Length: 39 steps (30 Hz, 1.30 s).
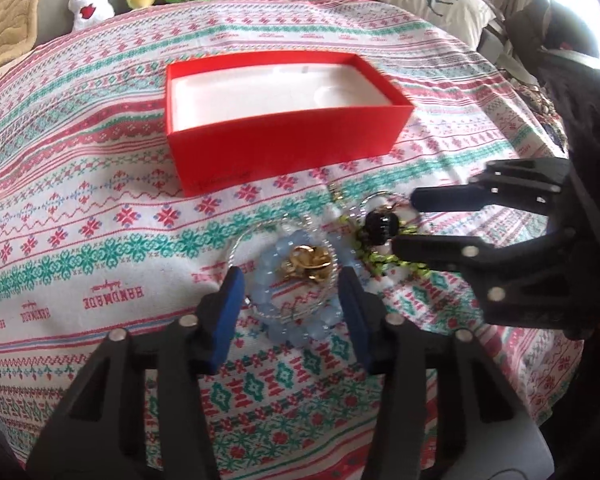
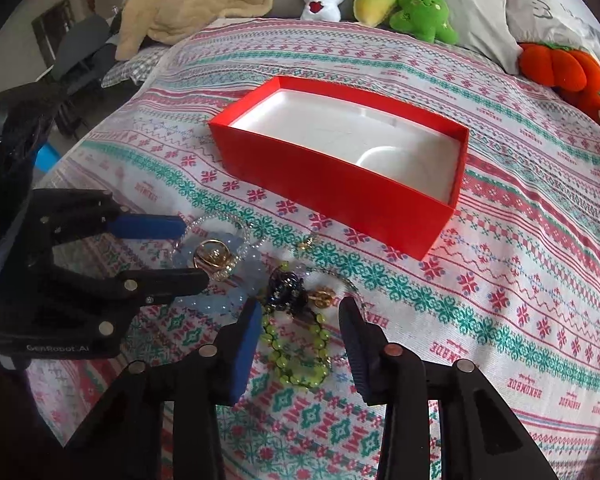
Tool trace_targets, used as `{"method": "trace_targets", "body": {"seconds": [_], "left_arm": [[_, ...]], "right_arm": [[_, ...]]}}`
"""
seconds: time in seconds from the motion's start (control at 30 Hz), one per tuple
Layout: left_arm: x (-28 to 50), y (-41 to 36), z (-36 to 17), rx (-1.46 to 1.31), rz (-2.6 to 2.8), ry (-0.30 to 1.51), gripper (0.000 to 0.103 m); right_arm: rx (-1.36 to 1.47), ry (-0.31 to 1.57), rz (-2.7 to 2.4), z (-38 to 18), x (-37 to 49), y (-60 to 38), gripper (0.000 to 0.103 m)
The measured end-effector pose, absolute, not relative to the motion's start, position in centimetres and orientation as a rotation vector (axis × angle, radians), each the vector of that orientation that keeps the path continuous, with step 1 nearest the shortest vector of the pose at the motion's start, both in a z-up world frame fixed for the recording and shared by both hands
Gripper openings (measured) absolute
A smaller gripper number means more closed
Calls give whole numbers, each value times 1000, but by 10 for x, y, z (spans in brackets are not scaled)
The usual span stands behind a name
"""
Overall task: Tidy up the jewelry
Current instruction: 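Grasp the gold ring with the left tool while the right tool grasps the black hair clip, then carry ring and clip into the red box and open both tools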
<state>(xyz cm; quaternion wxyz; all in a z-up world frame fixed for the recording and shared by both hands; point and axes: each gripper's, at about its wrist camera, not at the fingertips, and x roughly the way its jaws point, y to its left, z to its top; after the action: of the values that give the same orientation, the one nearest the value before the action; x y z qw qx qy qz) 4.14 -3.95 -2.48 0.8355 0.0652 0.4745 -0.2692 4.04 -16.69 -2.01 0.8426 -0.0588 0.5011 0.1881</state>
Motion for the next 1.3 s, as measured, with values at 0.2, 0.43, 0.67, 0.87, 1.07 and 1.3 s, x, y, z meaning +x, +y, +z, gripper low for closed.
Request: {"method": "trace_targets", "body": {"seconds": [0.2, 0.43, 0.67, 0.87, 1.07, 1.3], "left_arm": [[45, -41, -23, 123, -594, 1011, 32], [51, -45, -30, 109, -583, 1038, 27], [48, -42, -21, 104, -587, 1005, 25], [44, -37, -7, 85, -578, 967, 25], [43, -37, 11, 66, -573, 929, 25], [53, -38, 33, 42, -534, 891, 25]], "right_arm": [[-142, 1056, 421, -24, 47, -156, 31], [-152, 1088, 407, -32, 54, -153, 21], [-133, 1058, 424, -20, 50, -156, 21], [-96, 1023, 434, -4, 43, -164, 21], [-61, 989, 429, 12, 40, -172, 21], [-47, 950, 399, 30, 45, -176, 21]]}}
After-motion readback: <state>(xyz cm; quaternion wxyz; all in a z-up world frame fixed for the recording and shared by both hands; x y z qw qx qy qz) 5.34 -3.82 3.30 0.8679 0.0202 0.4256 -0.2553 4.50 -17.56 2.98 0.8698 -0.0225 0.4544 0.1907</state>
